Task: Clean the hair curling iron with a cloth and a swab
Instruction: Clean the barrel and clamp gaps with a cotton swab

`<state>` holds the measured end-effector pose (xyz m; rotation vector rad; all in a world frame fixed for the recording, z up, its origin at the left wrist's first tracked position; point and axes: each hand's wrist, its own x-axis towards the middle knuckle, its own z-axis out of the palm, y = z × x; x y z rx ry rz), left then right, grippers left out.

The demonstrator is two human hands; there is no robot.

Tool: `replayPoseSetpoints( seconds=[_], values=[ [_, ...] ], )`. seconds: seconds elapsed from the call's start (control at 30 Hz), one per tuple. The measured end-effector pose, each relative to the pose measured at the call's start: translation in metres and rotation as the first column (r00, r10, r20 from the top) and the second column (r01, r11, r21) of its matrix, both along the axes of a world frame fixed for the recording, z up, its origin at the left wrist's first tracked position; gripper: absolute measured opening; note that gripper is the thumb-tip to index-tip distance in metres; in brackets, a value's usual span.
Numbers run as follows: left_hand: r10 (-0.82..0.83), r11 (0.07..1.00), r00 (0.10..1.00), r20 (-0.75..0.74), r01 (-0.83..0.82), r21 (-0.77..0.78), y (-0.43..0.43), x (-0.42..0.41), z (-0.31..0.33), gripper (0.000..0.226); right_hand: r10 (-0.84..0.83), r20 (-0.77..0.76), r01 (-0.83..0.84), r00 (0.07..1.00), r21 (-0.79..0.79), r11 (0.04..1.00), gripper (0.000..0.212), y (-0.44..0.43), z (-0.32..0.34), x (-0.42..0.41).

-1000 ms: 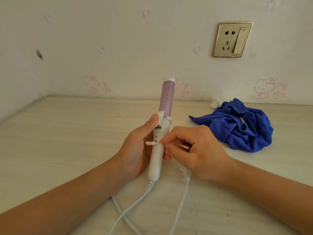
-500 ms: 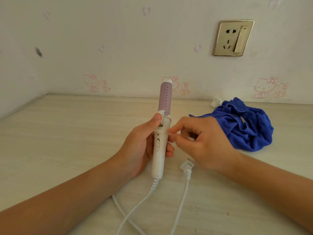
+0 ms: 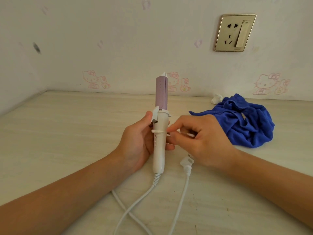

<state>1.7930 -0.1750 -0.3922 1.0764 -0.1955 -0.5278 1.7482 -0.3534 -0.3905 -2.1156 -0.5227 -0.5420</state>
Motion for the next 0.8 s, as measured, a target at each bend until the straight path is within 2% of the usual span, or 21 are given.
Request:
replayPoseSetpoints(
  seconds=[0.07, 0.17, 0.23, 0.3, 0.37, 0.5, 0.57, 0.67, 0.73, 0.8],
  values=[
    [0.001, 1.0, 1.0, -0.011, -0.001, -0.003, 0.001, 0.0, 0.0, 0.054, 0.042, -0.031, -0.042, 0.999, 0.0, 0.999, 0.012, 0.0, -0.001, -0.003],
    [-0.002, 1.0, 0.999, -0.04, 0.003, 0.017, 0.004, 0.001, -0.001, 0.059, 0.165, -0.112, -0.177, 0.98, -0.106, 0.979, 0.012, 0.011, -0.002, -0.014],
    [0.008, 1.0, 0.999, -0.045, -0.008, -0.009, 0.004, 0.001, 0.0, 0.056, 0.114, -0.064, -0.12, 0.991, -0.107, 0.987, 0.011, 0.01, -0.002, -0.01],
    [0.031, 0.999, 0.999, -0.043, -0.032, -0.027, 0.002, 0.001, 0.001, 0.052, 0.012, -0.014, -0.013, 1.0, -0.03, 0.999, 0.01, 0.005, -0.001, -0.004],
    [0.036, 0.999, 0.998, -0.049, -0.037, -0.021, 0.002, 0.001, 0.002, 0.054, -0.001, -0.033, 0.001, 0.999, 0.006, 1.0, 0.012, 0.006, -0.002, -0.005],
    [-0.001, 1.0, 0.998, -0.064, 0.001, 0.005, 0.005, 0.002, 0.003, 0.057, 0.227, -0.134, -0.248, 0.965, -0.162, 0.955, 0.01, 0.013, -0.003, -0.017],
    [0.001, 1.0, 0.998, -0.057, -0.002, -0.009, 0.005, 0.002, 0.003, 0.056, 0.193, -0.1, -0.209, 0.976, -0.174, 0.962, 0.012, 0.012, -0.001, -0.014],
    [0.028, 0.998, 0.997, -0.065, -0.032, -0.061, 0.004, 0.002, 0.003, 0.054, 0.085, -0.109, -0.092, 0.99, -0.063, 0.994, 0.018, 0.008, 0.001, -0.006],
    [0.008, 0.998, 0.997, -0.074, -0.013, -0.056, 0.005, 0.002, 0.002, 0.055, 0.184, -0.166, -0.196, 0.969, -0.061, 0.979, 0.019, 0.006, 0.002, -0.007],
    [-0.007, 0.999, 0.997, -0.075, 0.004, -0.031, 0.006, 0.003, 0.002, 0.056, 0.271, -0.191, -0.297, 0.944, -0.127, 0.946, 0.015, 0.008, 0.001, -0.012]
  ],
)
